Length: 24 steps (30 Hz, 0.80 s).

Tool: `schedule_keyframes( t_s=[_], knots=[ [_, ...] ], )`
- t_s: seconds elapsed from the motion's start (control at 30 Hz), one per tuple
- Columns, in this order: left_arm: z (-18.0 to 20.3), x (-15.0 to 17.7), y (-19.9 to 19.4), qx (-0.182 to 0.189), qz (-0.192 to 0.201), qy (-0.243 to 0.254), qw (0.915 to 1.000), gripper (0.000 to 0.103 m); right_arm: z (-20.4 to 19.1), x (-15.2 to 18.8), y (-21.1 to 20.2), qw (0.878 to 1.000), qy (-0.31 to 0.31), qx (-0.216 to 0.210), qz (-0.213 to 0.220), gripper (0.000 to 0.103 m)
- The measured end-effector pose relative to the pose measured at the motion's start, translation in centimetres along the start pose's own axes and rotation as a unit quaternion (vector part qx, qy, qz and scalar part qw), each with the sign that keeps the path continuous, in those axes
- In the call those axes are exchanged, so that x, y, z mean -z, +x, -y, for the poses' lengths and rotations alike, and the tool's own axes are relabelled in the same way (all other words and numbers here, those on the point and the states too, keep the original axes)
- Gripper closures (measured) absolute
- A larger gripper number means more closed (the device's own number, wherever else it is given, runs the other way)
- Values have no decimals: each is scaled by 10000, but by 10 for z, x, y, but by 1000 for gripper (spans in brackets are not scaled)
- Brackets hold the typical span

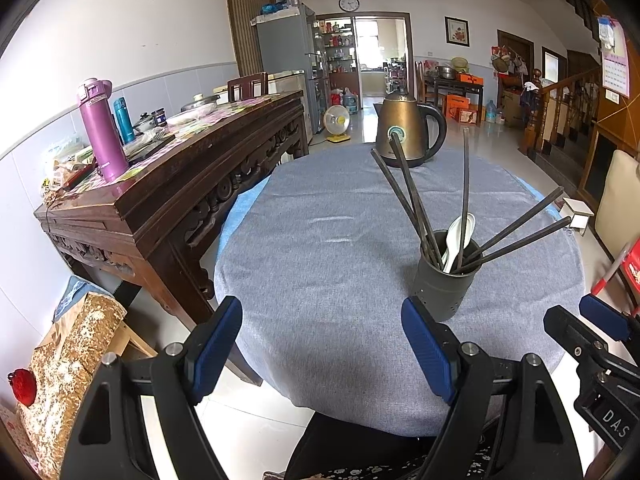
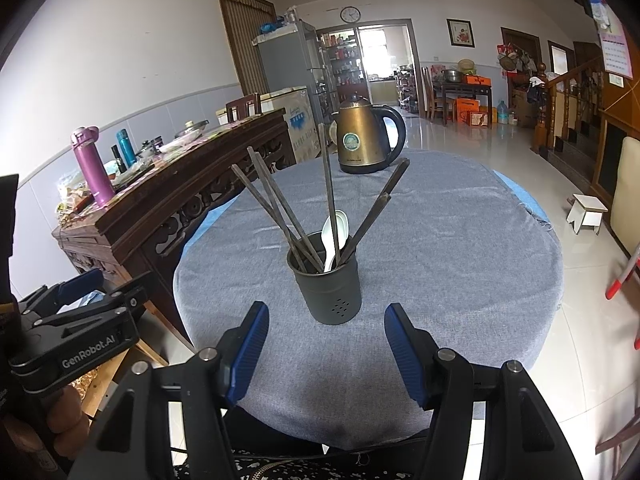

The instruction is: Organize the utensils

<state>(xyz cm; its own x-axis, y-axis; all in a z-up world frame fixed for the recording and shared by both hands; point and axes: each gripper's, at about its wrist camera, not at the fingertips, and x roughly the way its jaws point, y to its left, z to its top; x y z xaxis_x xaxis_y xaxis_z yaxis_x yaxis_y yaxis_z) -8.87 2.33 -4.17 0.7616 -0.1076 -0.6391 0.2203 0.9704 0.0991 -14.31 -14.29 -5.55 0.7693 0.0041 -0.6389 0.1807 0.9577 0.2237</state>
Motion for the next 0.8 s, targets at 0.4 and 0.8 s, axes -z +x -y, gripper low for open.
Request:
schedule_keyframes(
  t_s=[0.4,0.8],
  knots=[
    [-2,-1,2,-37,-6,-27,10000,21,-1,-2,4,10000,0,-31,-9,39],
    [-5,-9,24,-2,-151,-119,9998,21,9,-11,26,9999,55,-20,-134,39]
  ],
)
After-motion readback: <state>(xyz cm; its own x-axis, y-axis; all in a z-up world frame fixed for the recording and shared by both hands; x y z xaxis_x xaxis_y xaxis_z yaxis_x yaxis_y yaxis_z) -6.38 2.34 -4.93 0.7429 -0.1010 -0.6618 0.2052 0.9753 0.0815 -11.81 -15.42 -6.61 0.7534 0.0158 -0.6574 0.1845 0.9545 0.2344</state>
